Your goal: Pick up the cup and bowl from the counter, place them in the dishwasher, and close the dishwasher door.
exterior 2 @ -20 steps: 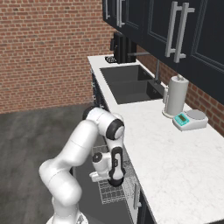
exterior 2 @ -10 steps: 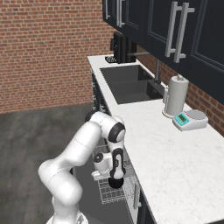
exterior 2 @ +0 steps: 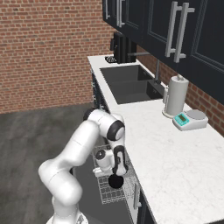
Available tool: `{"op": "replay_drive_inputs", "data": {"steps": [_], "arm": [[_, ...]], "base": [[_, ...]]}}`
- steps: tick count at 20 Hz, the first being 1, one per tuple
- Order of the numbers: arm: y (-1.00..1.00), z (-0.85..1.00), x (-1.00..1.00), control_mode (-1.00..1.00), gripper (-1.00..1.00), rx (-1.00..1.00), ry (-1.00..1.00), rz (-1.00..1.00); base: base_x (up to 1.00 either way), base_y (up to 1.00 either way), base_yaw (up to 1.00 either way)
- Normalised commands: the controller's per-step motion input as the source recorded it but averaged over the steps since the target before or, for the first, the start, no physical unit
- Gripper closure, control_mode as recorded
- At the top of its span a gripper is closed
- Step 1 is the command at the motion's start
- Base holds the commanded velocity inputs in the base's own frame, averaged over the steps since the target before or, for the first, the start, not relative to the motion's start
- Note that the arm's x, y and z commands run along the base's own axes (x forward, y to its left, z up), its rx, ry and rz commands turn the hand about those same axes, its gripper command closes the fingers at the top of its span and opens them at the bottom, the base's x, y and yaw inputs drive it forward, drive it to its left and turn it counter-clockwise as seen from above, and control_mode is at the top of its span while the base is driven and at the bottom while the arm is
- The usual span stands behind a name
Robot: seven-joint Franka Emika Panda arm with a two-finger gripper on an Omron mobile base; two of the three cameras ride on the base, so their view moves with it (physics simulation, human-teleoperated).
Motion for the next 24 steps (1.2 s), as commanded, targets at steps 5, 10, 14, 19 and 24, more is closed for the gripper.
{"op": "replay_drive_inputs", "data": {"steps": [5,10,14,19,24], "arm": [[0.38,0.94,-1.0,-1.0,-1.0,0.0,-0.18,0.0],[0.76,0.86,-0.93,-1.0,-1.0,-0.01,-0.09,0.0],[1.0,0.64,-0.71,-1.0,-1.0,-0.05,-0.01,0.0],[1.0,0.65,-0.45,-1.0,-1.0,-0.02,0.0,0.0],[0.99,0.67,-0.23,-1.0,-1.0,-0.01,0.0,0.0]], "base": [[0.0,0.0,0.0],[0.0,0.0,0.0],[0.0,0.0,0.0],[0.0,0.0,0.0],[0.0,0.0,0.0]]}}
